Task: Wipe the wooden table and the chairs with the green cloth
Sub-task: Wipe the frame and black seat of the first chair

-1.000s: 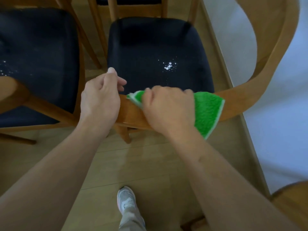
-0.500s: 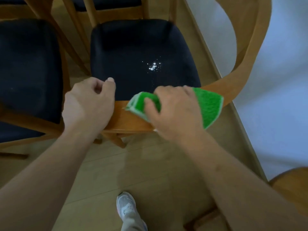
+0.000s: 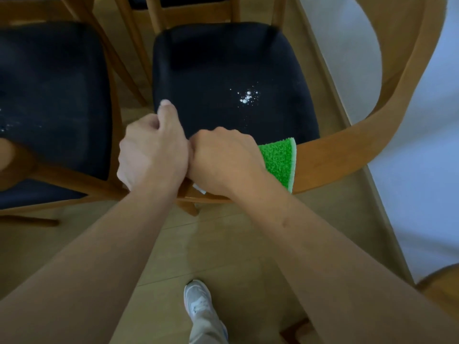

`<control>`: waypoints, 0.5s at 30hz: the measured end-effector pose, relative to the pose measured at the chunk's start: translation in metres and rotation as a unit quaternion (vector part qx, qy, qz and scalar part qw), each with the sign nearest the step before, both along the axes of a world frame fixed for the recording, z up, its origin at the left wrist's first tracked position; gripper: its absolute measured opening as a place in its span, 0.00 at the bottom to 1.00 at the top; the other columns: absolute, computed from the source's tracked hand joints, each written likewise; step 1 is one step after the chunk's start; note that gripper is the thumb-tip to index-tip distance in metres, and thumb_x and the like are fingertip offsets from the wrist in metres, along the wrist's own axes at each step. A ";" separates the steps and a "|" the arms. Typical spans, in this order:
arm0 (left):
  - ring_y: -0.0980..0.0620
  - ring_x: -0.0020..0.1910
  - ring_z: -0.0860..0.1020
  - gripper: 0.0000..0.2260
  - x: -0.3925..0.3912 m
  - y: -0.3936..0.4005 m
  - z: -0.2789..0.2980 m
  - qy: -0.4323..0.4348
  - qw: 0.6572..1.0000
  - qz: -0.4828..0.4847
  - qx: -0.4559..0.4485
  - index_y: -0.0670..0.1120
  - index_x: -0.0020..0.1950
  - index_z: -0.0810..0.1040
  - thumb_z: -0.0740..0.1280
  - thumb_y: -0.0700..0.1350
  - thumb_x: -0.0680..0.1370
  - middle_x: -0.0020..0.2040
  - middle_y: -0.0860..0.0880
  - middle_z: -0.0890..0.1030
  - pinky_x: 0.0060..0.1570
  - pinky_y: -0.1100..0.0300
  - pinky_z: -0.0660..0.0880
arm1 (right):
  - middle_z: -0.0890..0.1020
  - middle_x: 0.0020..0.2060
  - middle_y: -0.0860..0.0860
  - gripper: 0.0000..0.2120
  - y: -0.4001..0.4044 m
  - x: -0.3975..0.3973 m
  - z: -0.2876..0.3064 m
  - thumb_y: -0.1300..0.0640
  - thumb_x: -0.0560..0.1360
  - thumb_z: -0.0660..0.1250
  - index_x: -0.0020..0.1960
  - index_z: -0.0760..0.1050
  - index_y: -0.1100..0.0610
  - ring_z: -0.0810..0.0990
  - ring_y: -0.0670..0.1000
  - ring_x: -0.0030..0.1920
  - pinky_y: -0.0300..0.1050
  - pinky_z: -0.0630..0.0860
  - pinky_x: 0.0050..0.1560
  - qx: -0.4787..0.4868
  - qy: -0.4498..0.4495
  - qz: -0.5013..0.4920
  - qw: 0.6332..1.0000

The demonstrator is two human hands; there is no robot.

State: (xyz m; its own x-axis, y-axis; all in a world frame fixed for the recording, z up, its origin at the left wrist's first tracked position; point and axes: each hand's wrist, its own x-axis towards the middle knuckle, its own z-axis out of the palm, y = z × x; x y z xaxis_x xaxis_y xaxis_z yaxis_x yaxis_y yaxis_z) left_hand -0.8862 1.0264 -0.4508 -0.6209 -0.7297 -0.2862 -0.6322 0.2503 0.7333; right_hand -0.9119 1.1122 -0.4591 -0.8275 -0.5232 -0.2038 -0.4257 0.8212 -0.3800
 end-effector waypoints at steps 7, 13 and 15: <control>0.56 0.31 0.70 0.19 0.006 0.004 -0.005 -0.048 0.984 -0.101 -0.137 0.51 0.38 0.74 0.54 0.59 0.80 0.32 0.54 0.73 0.29 0.60 0.60 | 0.73 0.35 0.52 0.25 0.068 -0.027 -0.006 0.38 0.79 0.49 0.33 0.66 0.55 0.75 0.58 0.40 0.48 0.67 0.40 0.076 0.019 -0.056 0.995; 0.56 0.28 0.70 0.15 0.004 0.003 -0.011 -0.090 0.967 -0.154 -0.184 0.50 0.43 0.77 0.54 0.54 0.81 0.31 0.54 0.73 0.27 0.62 0.61 | 0.72 0.26 0.51 0.25 0.112 -0.034 -0.008 0.45 0.80 0.54 0.29 0.71 0.57 0.71 0.53 0.29 0.46 0.63 0.29 0.086 0.059 -0.119 0.987; 0.55 0.28 0.70 0.16 0.004 0.003 -0.010 -0.097 0.965 -0.156 -0.187 0.50 0.44 0.77 0.53 0.53 0.82 0.31 0.53 0.73 0.27 0.62 0.61 | 0.73 0.29 0.50 0.23 0.097 -0.024 -0.005 0.46 0.80 0.53 0.32 0.72 0.57 0.70 0.53 0.31 0.45 0.60 0.31 0.089 0.078 -0.129 0.985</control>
